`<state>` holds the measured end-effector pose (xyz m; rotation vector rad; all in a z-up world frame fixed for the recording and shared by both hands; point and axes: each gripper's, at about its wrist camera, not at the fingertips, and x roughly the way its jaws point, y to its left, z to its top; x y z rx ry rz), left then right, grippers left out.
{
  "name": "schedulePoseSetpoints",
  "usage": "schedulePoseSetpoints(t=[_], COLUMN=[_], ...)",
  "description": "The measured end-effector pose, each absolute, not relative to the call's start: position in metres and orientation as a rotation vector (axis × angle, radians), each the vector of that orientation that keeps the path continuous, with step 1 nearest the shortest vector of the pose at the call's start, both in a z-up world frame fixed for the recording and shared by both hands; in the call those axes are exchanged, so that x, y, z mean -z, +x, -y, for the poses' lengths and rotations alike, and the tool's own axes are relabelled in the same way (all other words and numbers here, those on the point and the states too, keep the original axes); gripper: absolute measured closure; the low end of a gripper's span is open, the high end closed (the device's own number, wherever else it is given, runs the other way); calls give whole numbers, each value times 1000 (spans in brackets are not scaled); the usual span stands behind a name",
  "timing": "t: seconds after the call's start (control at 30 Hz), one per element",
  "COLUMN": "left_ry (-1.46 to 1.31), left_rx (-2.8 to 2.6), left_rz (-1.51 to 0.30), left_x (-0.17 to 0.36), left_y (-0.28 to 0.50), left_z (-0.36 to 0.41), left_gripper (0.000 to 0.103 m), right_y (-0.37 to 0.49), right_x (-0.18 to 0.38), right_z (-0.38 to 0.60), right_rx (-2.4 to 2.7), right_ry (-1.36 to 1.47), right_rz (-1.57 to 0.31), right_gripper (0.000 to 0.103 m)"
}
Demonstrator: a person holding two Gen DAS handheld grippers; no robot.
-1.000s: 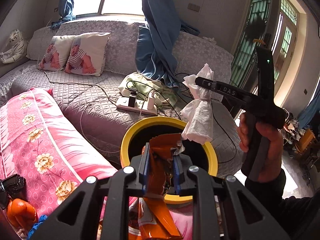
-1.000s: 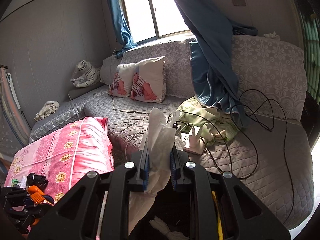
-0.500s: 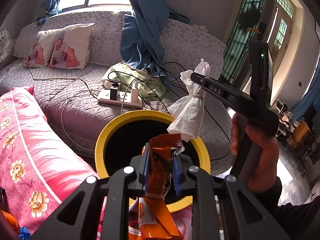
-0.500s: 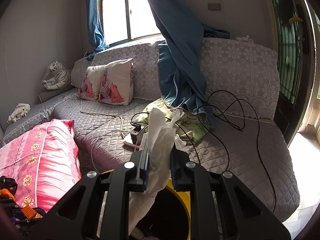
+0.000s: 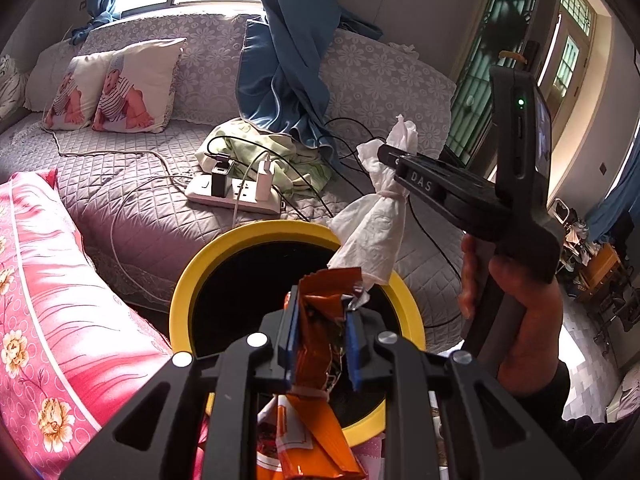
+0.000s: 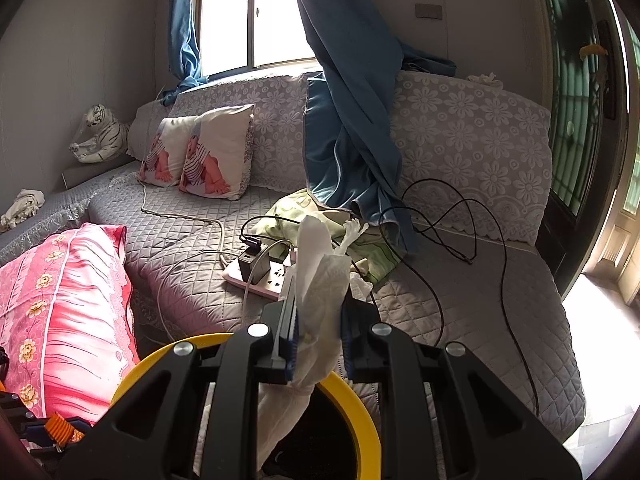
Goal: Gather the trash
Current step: 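Open the left tool dropping the chip bag while the right tool drops the tissue into the bin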
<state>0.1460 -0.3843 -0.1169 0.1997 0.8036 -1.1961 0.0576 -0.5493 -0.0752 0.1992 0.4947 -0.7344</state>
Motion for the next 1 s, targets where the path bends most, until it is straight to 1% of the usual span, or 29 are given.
schedulePoseSetpoints(t=[0.4, 0.43, 0.47, 0.5, 0.57, 0.6, 0.73, 1.0], left_ry=[191, 189, 185, 177, 155, 147, 121, 95], left_rx=[1193, 1190, 1185, 1179, 1161, 1153, 1130, 1061], left_rz=[-818, -813, -811, -812, -818, -823, -844, -804], left_x=[122, 121, 121, 121, 122, 123, 124, 110], left_y=[147, 147, 147, 148, 152, 154, 162, 174], left_z=[392, 391, 389, 387, 382, 379, 371, 340], left_gripper=[84, 83, 79, 69, 55, 53, 52, 52], right_y=[62, 62, 62, 61, 59, 58, 52, 44], right_x=[71, 70, 69, 68, 65, 65, 58, 38], right_z=[555, 555, 555, 556, 559, 561, 562, 542], right_rx=[739, 739, 741, 748, 763, 768, 787, 747], right_ry=[195, 198, 200, 201, 210, 216, 226, 195], right_rz=[-494, -491, -489, -487, -479, -477, -461, -419], right_gripper=[86, 84, 81, 77, 65, 57, 56, 56])
